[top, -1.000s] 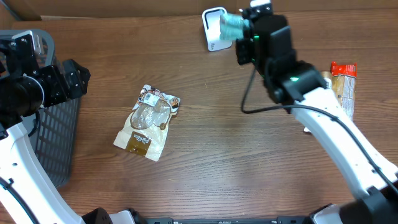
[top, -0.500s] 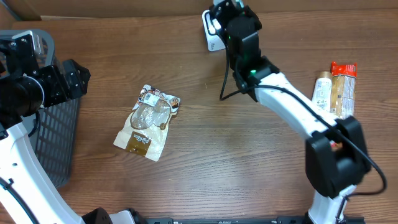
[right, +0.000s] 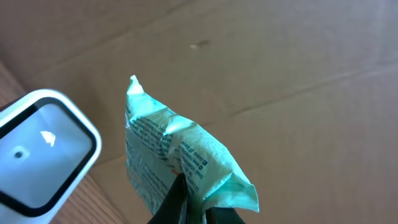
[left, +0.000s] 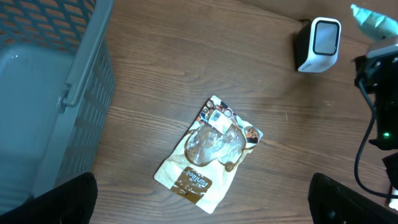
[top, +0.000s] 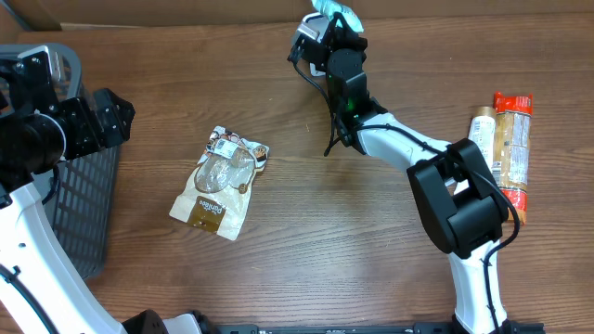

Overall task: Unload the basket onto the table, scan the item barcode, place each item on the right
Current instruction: 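Hold the wipes packet in front of the scanner with the right gripper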

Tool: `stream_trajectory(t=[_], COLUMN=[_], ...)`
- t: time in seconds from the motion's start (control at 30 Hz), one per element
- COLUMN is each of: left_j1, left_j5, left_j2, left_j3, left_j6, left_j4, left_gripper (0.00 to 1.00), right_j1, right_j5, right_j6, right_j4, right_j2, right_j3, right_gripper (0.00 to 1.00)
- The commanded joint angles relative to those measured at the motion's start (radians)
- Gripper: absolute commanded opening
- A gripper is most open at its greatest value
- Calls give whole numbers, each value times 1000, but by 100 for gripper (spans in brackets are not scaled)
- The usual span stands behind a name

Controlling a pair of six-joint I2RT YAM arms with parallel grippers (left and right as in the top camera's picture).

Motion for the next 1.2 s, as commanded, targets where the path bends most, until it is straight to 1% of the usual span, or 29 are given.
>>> stream_trajectory(t=[0.0,0.07,0.27,0.4,0.63,0.9,1.03,1.17], left_j1=[2,2,2,2,2,2,2,2], left_j5=[11,10,11,11,11,11,11,10], left_j2=[5,5,5,5,5,5,5,5], left_j3=[1,1,1,1,1,1,1,1], left_j6=[20,20,20,20,20,20,20,20], left_j4=[2,2,2,2,2,2,2,2], left_gripper=[100,99,100,99,100,100,100,99], right_j1=[-12,-12,-15,-15,-15,7,14,17], right_j5=[-28,-32,-41,-55,-68,-31,-31,-14], right_j6=[-47,-50,-187,-204,-331,-334,-333,-270], right_j4=[16,16,14,29,38,36,34,-5], right_j2=[18,30,76,80,81,72,24,-58], right_j3=[23,23,23,24,24,23,23,23], right_gripper=[4,4,4,4,4,4,4,4])
